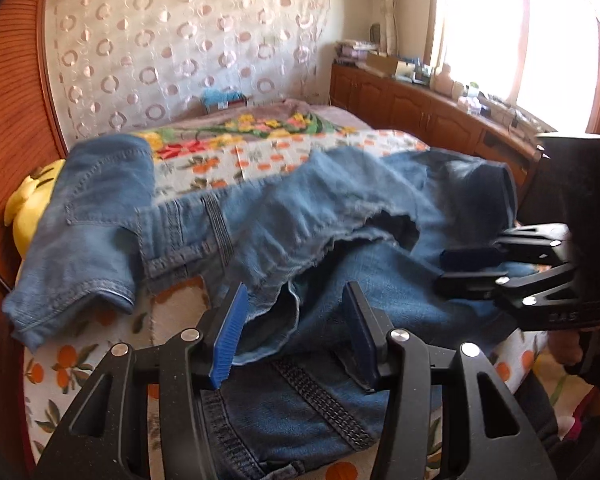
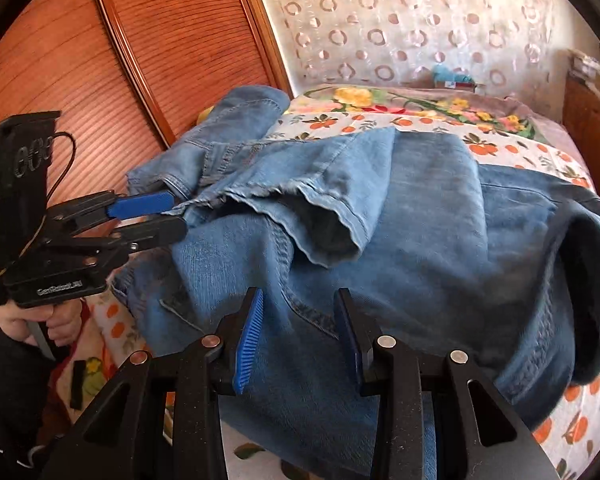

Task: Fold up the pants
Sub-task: 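Lay the jeans leg down and regrasp the fabric with the left gripper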

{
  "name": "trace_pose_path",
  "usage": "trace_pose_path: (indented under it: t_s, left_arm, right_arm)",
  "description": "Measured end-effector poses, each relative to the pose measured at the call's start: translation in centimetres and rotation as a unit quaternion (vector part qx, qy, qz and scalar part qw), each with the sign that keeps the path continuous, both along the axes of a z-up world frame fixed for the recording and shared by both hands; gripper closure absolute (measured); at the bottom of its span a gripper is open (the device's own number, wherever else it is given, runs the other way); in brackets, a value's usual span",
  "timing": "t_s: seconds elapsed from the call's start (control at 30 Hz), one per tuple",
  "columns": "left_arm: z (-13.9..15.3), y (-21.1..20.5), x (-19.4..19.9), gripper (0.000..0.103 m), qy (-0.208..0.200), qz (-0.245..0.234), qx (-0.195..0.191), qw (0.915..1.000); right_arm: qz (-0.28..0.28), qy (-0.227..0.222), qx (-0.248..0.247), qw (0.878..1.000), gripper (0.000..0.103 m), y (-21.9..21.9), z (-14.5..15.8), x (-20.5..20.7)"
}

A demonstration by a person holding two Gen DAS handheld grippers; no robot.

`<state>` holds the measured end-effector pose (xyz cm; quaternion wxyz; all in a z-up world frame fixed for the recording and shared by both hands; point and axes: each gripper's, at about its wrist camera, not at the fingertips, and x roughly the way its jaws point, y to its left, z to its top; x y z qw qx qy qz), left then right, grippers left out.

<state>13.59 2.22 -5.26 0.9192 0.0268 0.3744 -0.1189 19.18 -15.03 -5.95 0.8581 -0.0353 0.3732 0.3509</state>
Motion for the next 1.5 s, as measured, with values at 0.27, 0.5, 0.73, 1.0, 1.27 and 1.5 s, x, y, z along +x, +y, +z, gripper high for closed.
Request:
trace_pose_path:
  t_s: [0.27, 0.5, 0.73, 1.0, 1.27, 1.5]
  left_arm:
    - [-0.6, 0.1, 1.1, 0.066, 0.013, -0.007, -0.031, 0.9994]
    - [-0.7, 0.1, 0.9, 0.098, 0.010, 0.005, -0.014, 0.9998]
    - [3.3, 2.6, -4.7, 0.099, -0.056, 0.024, -0.064, 0.9961]
    - [0.7, 4.1, -7.1, 0.097, -0.011, 0.046, -0.036, 0.9983]
    - [2.6, 4.0, -6.7, 0.063, -0.038, 0.049, -0.047, 0.9970]
    - [4.2, 0.1, -4.6, 0.053, -0.045, -0.006, -0.027, 0.9986]
  right_arm:
    - [-0.063, -0.048, -0.042, 0.996, 0.065, -1.8, -0.5, -1.3]
    - [-0.108, -0.056, -0.067, 0.990, 0.065, -2.1, -1.5, -1.2]
    - [-0.114, -0.055, -0.072, 0.989, 0.059, -1.3, -1.9, -1.6]
    - [-0.110, -0.049, -0.052, 0.991, 0.058, -3.1, -2.1, -2.8]
    - [-0.113, -0.049, -0.048, 0.991, 0.058, -3.7, -2.3, -1.9]
    - [-0.113, -0.049, -0.047, 0.991, 0.058, -3.9, -2.4, -1.6]
